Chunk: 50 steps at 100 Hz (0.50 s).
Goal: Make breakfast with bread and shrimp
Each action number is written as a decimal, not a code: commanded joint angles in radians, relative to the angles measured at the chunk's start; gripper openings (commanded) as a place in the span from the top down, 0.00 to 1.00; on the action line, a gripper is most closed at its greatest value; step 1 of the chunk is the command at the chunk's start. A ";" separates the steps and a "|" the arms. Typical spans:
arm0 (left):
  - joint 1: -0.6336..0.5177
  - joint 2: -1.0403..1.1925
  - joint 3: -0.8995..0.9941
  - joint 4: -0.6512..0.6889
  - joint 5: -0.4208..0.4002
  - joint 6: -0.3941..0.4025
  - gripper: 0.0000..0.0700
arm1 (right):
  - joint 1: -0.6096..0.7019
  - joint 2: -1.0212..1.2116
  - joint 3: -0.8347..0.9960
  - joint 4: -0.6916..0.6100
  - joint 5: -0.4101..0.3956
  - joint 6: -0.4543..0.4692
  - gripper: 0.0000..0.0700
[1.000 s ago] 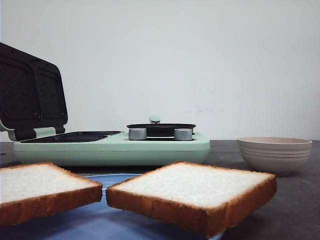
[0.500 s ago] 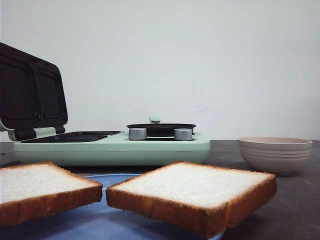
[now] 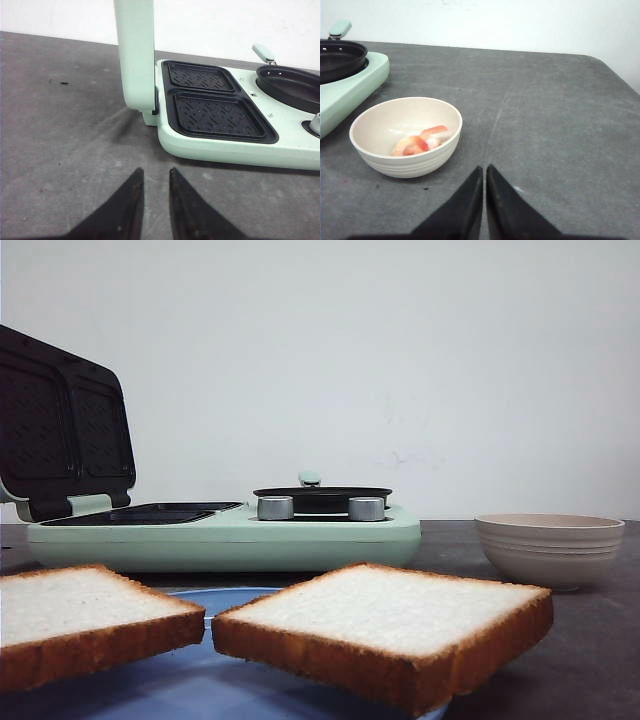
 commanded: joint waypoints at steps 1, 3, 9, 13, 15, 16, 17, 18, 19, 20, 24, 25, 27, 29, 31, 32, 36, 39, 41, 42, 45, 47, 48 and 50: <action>0.000 -0.002 -0.018 -0.002 0.002 -0.003 1.00 | 0.001 -0.002 -0.004 0.028 -0.011 0.094 1.00; 0.000 -0.002 -0.018 -0.002 0.002 -0.003 1.00 | 0.001 -0.002 -0.004 0.039 -0.018 0.118 1.00; 0.000 -0.002 -0.018 -0.002 0.015 -0.033 1.00 | 0.001 -0.002 -0.004 0.082 -0.036 0.202 1.00; 0.000 -0.002 -0.018 -0.002 0.033 -0.102 1.00 | 0.001 -0.002 -0.004 0.111 -0.059 0.274 1.00; 0.000 -0.002 -0.018 -0.002 0.042 -0.138 1.00 | 0.001 -0.002 -0.004 0.124 -0.073 0.313 1.00; 0.000 -0.002 -0.018 -0.002 0.046 -0.155 1.00 | 0.001 -0.002 -0.004 0.131 -0.078 0.331 1.00; 0.000 -0.002 -0.018 -0.002 0.049 -0.172 1.00 | 0.001 -0.002 -0.004 0.137 -0.083 0.349 1.00; 0.000 -0.002 -0.018 -0.002 0.054 -0.200 1.00 | 0.001 -0.002 -0.004 0.146 -0.090 0.374 1.00; 0.000 -0.002 -0.018 -0.002 0.055 -0.210 1.00 | 0.001 -0.002 -0.004 0.148 -0.092 0.382 1.00; 0.000 -0.002 -0.018 -0.002 0.057 -0.227 1.00 | 0.001 -0.002 -0.004 0.153 -0.096 0.394 1.00; 0.000 -0.002 -0.016 -0.002 0.071 -0.301 1.00 | 0.001 -0.002 -0.004 0.170 -0.110 0.436 1.00; 0.000 -0.002 -0.016 -0.002 0.074 -0.318 1.00 | 0.001 -0.002 -0.004 0.172 -0.111 0.444 1.00; 0.000 -0.002 -0.016 -0.002 0.082 -0.350 1.00 | 0.001 -0.002 -0.004 0.178 -0.116 0.457 1.00; 0.000 -0.002 -0.016 -0.002 0.091 -0.380 1.00 | 0.001 -0.002 -0.004 0.182 -0.119 0.469 1.00; 0.000 -0.002 -0.015 -0.002 0.098 -0.405 1.00 | 0.001 -0.002 -0.004 0.185 -0.126 0.481 1.00; 0.000 -0.002 -0.014 -0.002 0.101 -0.423 1.00 | 0.001 -0.002 -0.003 0.187 -0.129 0.492 1.00; 0.000 -0.002 -0.010 -0.003 0.107 -0.463 1.00 | 0.000 -0.002 0.000 0.192 -0.140 0.518 1.00; 0.000 -0.002 -0.001 -0.004 0.108 -0.499 1.00 | 0.000 -0.002 0.008 0.193 -0.151 0.535 1.00; 0.000 -0.002 0.007 -0.006 0.108 -0.522 1.00 | 0.000 -0.002 0.016 0.193 -0.156 0.543 1.00; 0.000 -0.001 0.012 -0.007 0.108 -0.533 1.00 | 0.000 -0.002 0.021 0.193 -0.158 0.546 1.00; 0.000 0.002 0.029 -0.009 0.107 -0.555 0.99 | 0.000 -0.002 0.037 0.192 -0.160 0.548 1.00; 0.000 0.005 0.041 -0.009 0.105 -0.562 0.99 | 0.000 -0.001 0.050 0.192 -0.160 0.548 1.00; 0.000 0.007 0.048 -0.009 0.103 -0.564 0.99 | 0.000 0.000 0.057 0.192 -0.160 0.548 1.00; 0.000 0.013 0.062 -0.009 0.100 -0.562 0.99 | 0.000 0.003 0.072 0.192 -0.159 0.546 1.00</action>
